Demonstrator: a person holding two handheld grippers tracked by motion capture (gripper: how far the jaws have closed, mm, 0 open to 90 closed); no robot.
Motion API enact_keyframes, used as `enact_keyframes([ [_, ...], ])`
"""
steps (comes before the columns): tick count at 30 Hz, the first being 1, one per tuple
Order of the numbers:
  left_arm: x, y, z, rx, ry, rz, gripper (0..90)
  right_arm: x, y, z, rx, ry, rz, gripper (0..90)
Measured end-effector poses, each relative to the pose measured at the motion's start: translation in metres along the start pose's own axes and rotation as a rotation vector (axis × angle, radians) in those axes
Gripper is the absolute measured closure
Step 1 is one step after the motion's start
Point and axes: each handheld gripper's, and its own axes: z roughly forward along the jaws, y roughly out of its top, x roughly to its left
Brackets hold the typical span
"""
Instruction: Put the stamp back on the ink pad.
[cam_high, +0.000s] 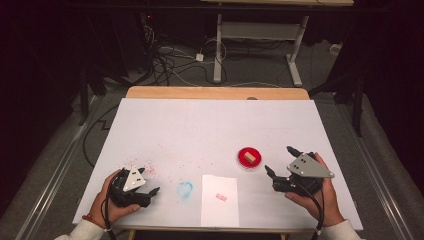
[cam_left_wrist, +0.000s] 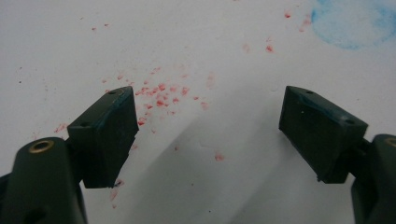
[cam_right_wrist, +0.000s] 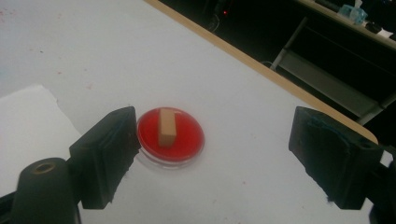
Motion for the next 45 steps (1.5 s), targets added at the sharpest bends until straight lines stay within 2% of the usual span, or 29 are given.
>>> enact_keyframes([
  [5,0.0,0.0,0.0,-0.003,0.0,0.0,18.7,0.0,-0.011,-0.003,0.02,-0.018,-0.002,16.4],
  [14,-0.001,0.002,0.001,-0.003,-0.006,0.005,18.7,-0.004,-0.033,-0.008,0.039,-0.008,0.015,16.4],
  [20,-0.001,0.002,0.001,-0.005,-0.011,0.001,18.7,-0.005,-0.047,-0.01,0.053,-0.02,0.022,16.4],
  [28,-0.001,0.002,0.001,-0.008,-0.016,0.001,18.7,-0.005,-0.066,-0.013,0.069,-0.01,0.041,16.8],
  [32,-0.003,0.002,0.001,-0.007,-0.017,0.005,18.7,-0.004,-0.077,-0.015,0.099,-0.002,0.046,16.6],
  [36,-0.004,0.002,0.0,-0.006,-0.016,0.009,18.7,-0.004,-0.081,-0.018,0.109,0.009,0.05,16.4],
  [45,-0.007,0.001,-0.003,-0.013,-0.016,0.02,18.7,-0.003,-0.08,-0.016,0.107,0.027,0.04,16.3],
])
